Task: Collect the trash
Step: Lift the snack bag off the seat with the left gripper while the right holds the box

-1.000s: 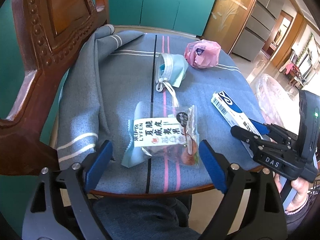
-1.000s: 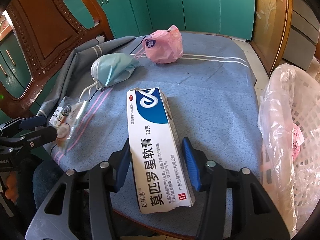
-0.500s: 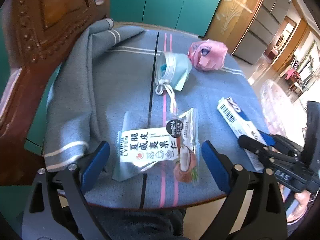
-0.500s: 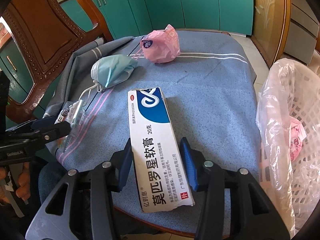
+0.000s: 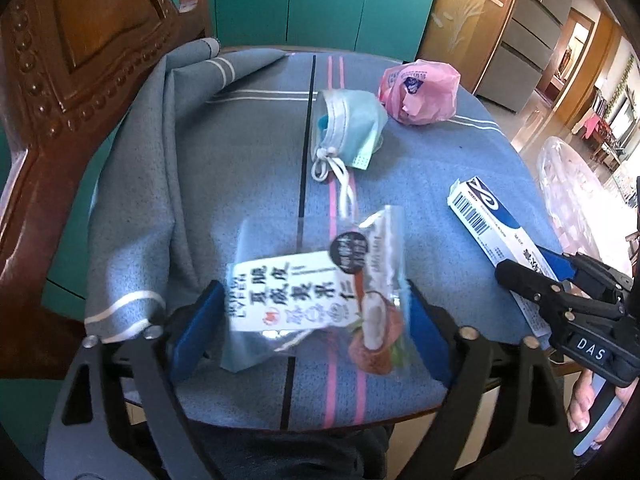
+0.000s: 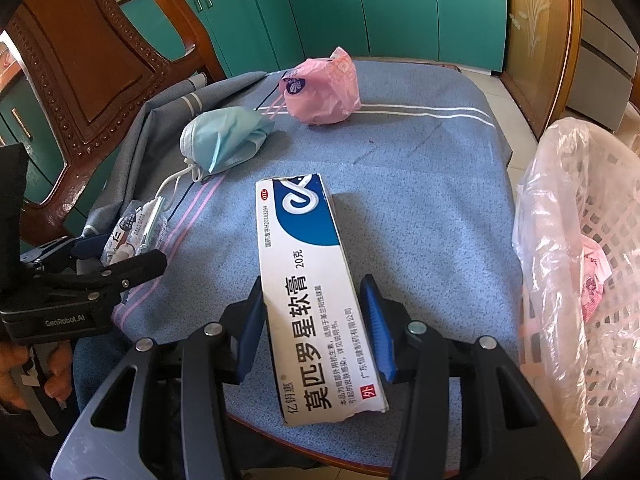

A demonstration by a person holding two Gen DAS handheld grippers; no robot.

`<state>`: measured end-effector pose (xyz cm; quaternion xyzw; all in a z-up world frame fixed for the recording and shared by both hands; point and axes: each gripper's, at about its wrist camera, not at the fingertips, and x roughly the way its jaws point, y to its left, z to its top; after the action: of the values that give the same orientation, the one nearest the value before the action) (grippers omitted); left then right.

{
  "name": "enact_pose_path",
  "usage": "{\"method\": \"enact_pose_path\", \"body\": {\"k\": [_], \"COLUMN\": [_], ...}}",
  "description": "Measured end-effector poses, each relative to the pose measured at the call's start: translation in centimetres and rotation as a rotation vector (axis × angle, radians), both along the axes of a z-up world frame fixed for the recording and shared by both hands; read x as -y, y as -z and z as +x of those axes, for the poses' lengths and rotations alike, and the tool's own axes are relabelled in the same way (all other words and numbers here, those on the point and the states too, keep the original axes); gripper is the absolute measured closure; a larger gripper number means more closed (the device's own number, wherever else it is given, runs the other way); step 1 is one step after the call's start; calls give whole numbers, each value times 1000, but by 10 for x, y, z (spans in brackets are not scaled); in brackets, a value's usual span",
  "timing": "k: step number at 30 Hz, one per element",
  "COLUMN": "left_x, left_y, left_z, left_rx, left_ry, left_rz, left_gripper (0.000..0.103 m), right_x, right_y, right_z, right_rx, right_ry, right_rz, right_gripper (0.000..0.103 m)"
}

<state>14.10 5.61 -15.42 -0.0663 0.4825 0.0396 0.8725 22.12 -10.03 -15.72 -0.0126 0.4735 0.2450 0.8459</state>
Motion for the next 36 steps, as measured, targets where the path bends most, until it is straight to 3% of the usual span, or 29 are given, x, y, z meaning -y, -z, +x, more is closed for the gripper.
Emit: {"method": "enact_pose_path", "body": {"k": [11, 19, 30, 33, 36], "left_x": [4, -4, 2, 3, 2], "left_y": [-11, -32, -31, -31, -29], "left_z": [-11, -27, -31, -31, -32], "left_rx": [33, 103, 97, 97, 93], "left_ry": [4, -29, -10, -5, -9], "left_rz": [50, 26, 12, 12, 10], "left_gripper": [26, 27, 27, 26, 26], "right_x": [-1, 1, 6, 4, 3], "right_y": [0, -1, -4, -4, -5], "right_z": [0, -2, 2, 2, 1], "right_rx": [3, 3, 1, -9, -15], "right_ry": [1, 7, 88, 89, 86], "right_rz": [-6, 0, -39, -32, -32], "right_gripper": [56, 56, 56, 53, 43]}}
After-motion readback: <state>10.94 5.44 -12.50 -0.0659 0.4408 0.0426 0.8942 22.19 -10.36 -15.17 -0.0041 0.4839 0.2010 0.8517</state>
